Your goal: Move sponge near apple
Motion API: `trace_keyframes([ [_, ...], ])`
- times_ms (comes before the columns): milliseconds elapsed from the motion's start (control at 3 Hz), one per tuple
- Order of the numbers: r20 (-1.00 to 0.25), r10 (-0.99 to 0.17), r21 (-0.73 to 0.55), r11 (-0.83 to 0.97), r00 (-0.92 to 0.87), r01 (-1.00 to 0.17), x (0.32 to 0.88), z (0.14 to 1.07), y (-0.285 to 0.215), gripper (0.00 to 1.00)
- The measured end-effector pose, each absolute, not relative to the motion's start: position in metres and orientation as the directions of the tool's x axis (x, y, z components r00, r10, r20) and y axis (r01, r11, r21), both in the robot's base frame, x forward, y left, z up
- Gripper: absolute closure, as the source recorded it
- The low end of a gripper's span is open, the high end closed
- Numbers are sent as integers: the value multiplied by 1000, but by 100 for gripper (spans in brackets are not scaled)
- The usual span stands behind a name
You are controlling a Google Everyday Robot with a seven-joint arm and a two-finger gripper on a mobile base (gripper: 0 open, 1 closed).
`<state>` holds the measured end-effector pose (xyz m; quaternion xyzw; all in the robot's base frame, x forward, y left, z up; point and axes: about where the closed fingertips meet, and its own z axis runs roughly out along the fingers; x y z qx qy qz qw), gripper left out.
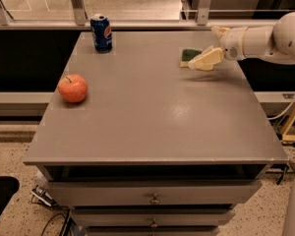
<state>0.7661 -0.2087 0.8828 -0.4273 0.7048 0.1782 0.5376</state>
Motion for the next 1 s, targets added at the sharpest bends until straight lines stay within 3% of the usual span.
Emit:
trace_keyframes([
  [667, -921, -369, -120, 578, -128, -807, 766, 844, -215, 0],
  [1000, -933, -331, -89, 590, -140, -803, 760, 831, -218, 19],
])
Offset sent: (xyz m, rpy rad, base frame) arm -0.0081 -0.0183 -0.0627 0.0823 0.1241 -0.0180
